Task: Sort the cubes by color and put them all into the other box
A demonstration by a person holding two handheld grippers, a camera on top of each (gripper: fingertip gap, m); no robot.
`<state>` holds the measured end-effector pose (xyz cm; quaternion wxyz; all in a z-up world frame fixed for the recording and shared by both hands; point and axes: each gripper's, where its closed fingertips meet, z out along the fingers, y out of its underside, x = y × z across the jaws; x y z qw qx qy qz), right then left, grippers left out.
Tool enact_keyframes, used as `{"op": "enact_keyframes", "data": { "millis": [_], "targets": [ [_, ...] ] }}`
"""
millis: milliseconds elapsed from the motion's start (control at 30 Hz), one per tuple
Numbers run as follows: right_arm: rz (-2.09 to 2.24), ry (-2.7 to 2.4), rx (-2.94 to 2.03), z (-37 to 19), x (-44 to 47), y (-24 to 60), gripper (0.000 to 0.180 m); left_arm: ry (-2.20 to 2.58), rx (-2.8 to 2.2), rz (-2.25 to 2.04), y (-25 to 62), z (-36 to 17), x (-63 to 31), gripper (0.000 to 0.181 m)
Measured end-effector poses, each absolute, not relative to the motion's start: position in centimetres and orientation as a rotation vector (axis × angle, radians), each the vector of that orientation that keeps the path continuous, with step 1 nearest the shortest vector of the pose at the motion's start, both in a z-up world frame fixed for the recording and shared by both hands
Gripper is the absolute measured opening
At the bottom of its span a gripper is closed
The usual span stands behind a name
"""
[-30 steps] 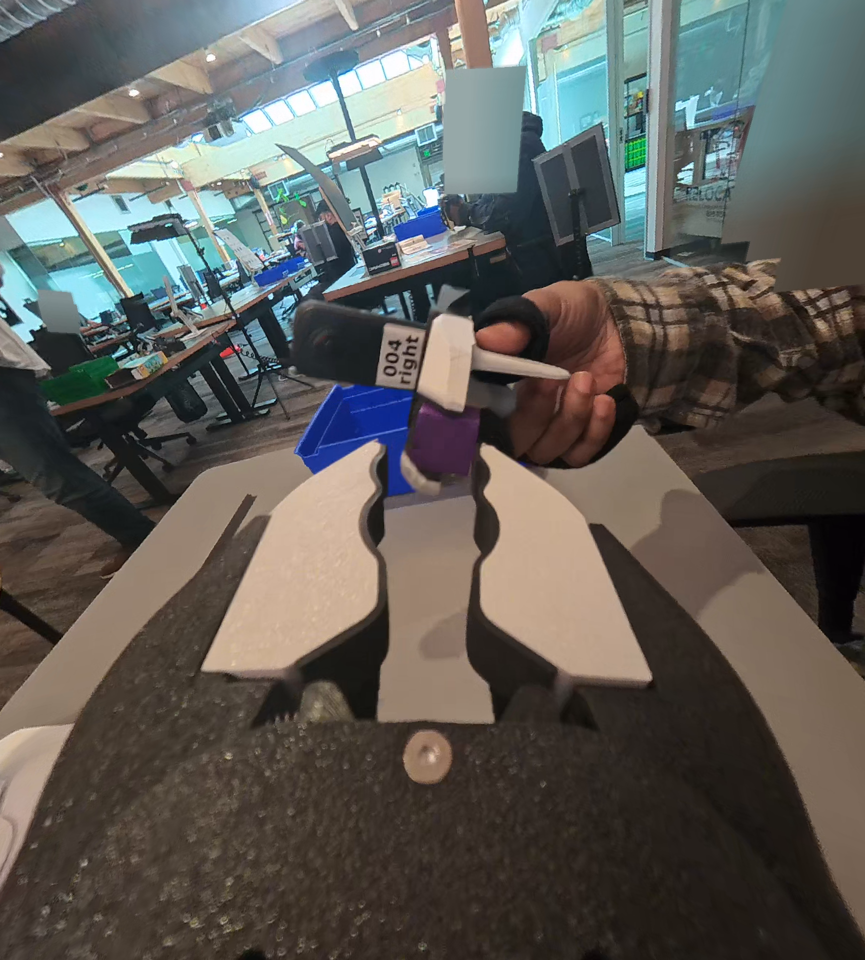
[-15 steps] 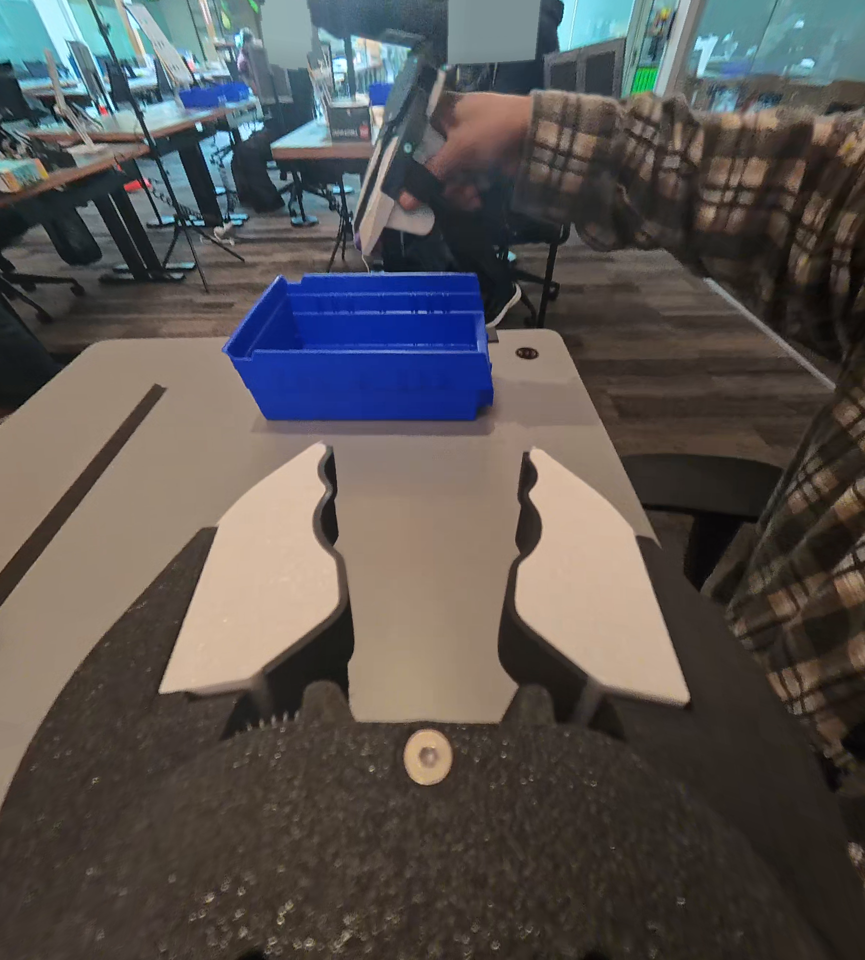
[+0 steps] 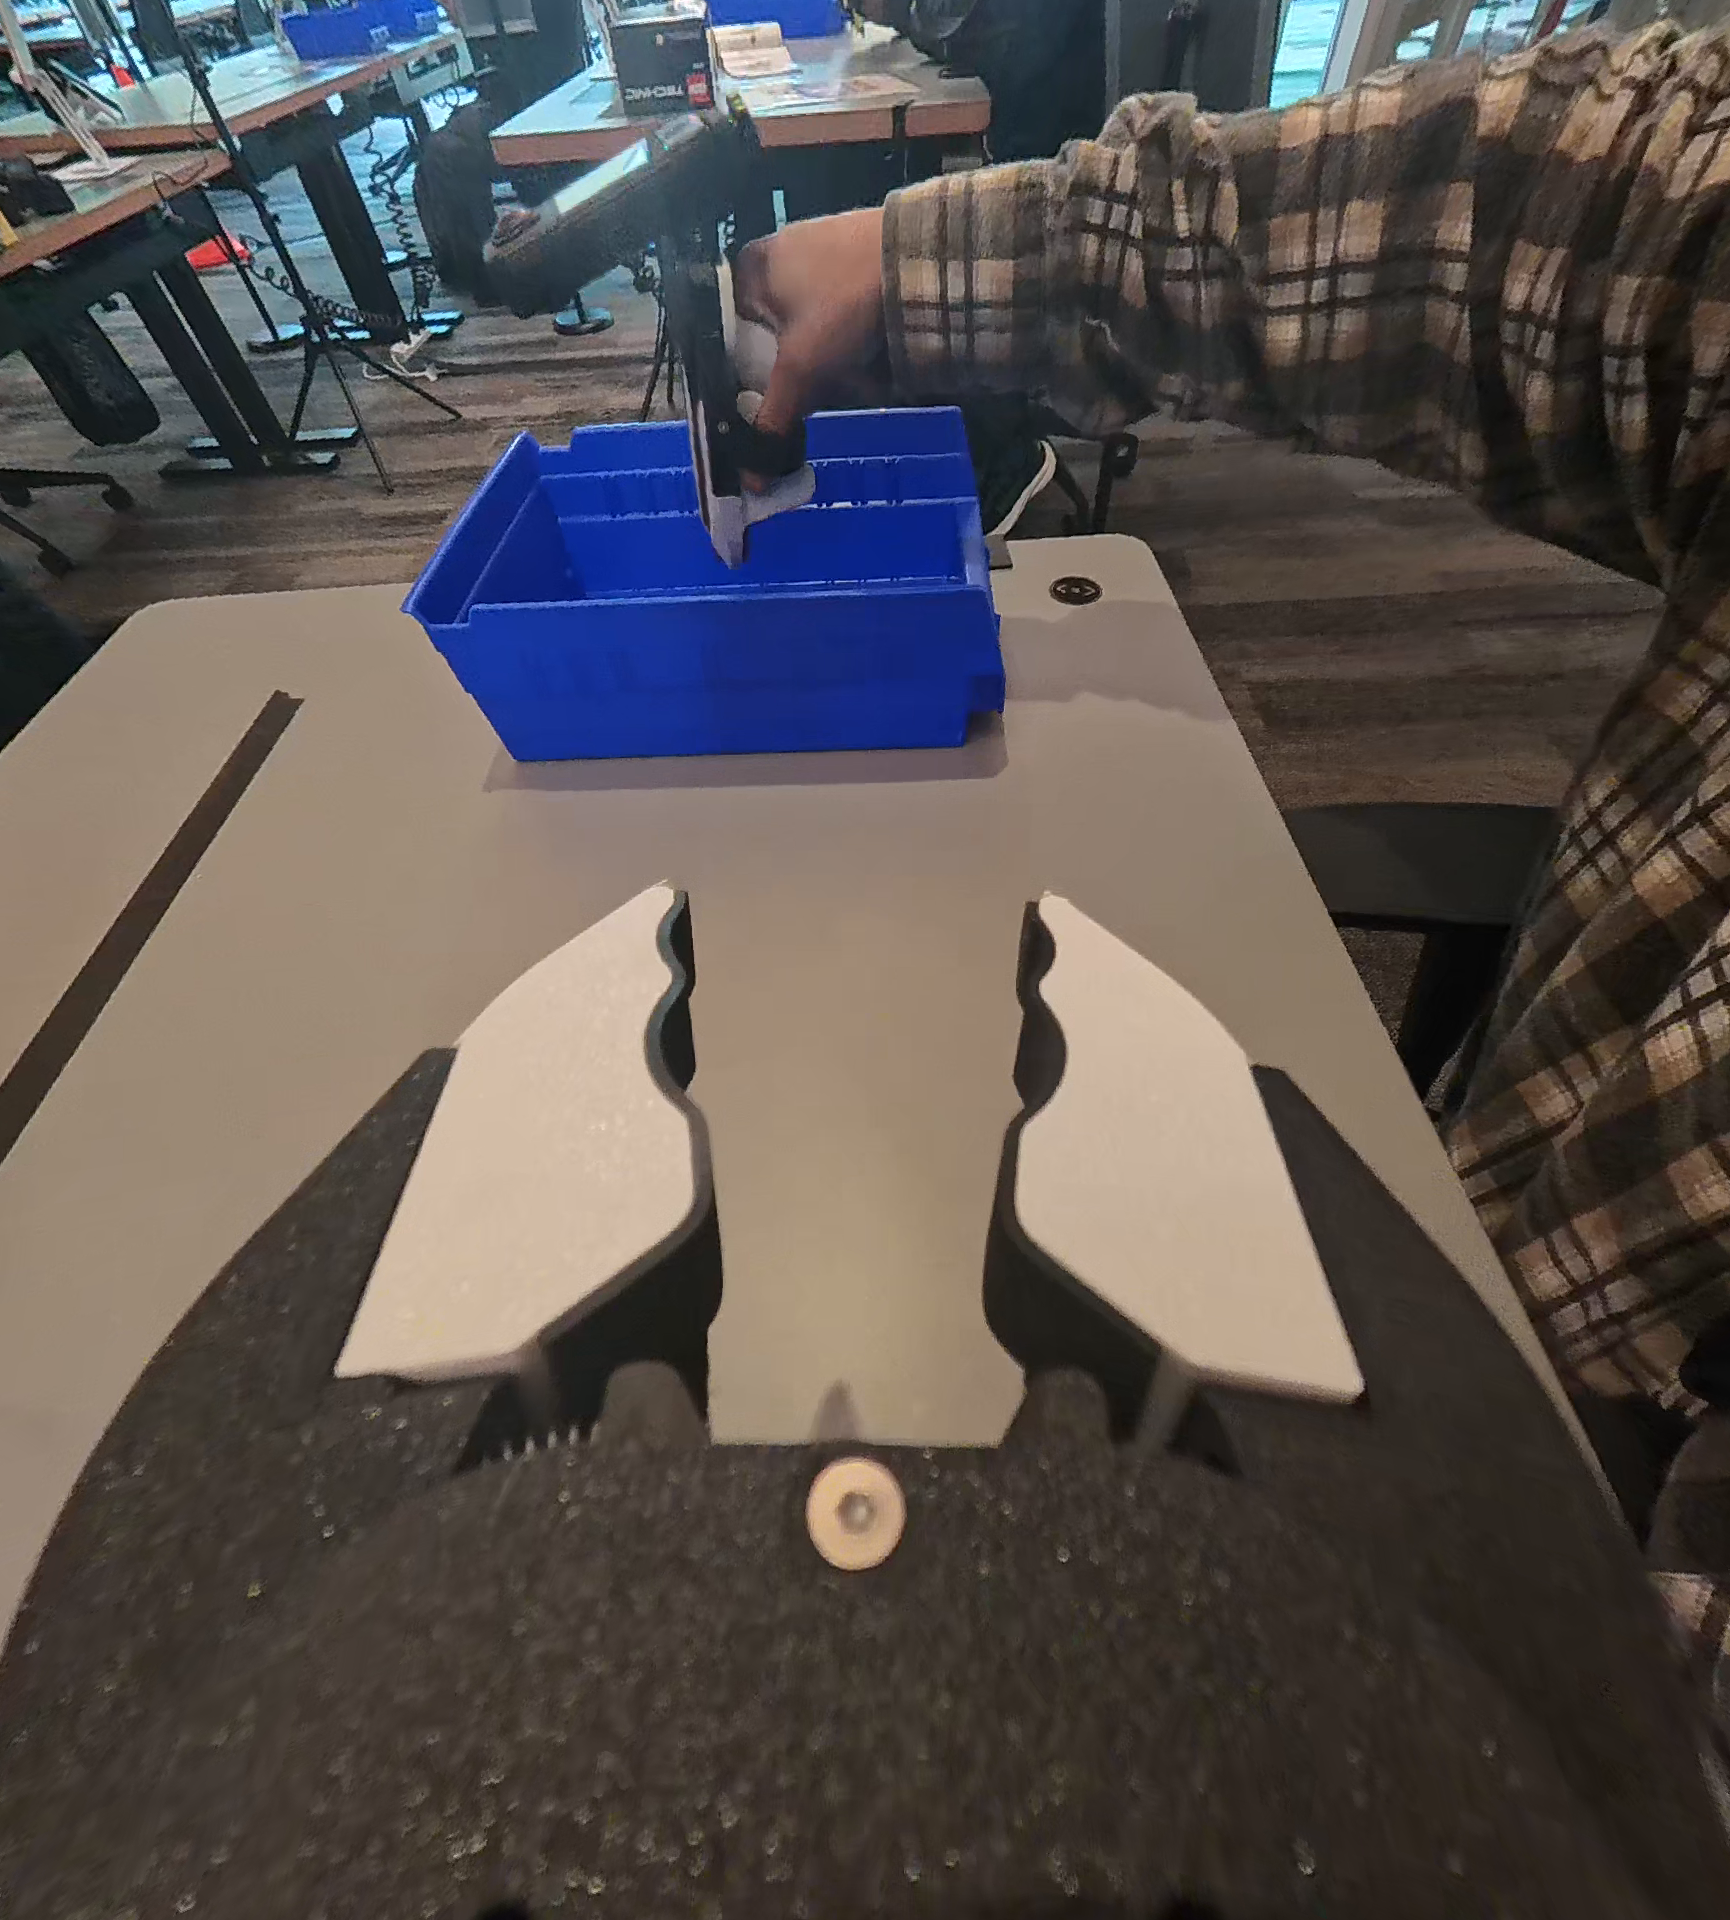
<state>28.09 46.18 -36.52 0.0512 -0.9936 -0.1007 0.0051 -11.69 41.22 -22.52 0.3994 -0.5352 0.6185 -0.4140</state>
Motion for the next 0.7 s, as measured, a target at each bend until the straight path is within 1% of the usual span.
{"op": "enact_keyframes", "data": {
  "millis": [300,433,700],
  "targets": [
    [0.021,-0.161,-3.095,-38.6,29.2,45.7,0.023,1.588,-1.364,-1.067,41.2,-23.1,-11.7,0.055],
    [0.027,-0.130,-3.084,-38.6,29.4,45.8,0.023,1.587,-1.370,-1.075,41.4,-23.1,-11.8,0.054],
    [-0.038,-0.114,-3.024,-37.8,30.8,49.8,0.023,1.597,-1.363,-1.068,41.2,-23.1,-11.9,0.050]
  ]
}}
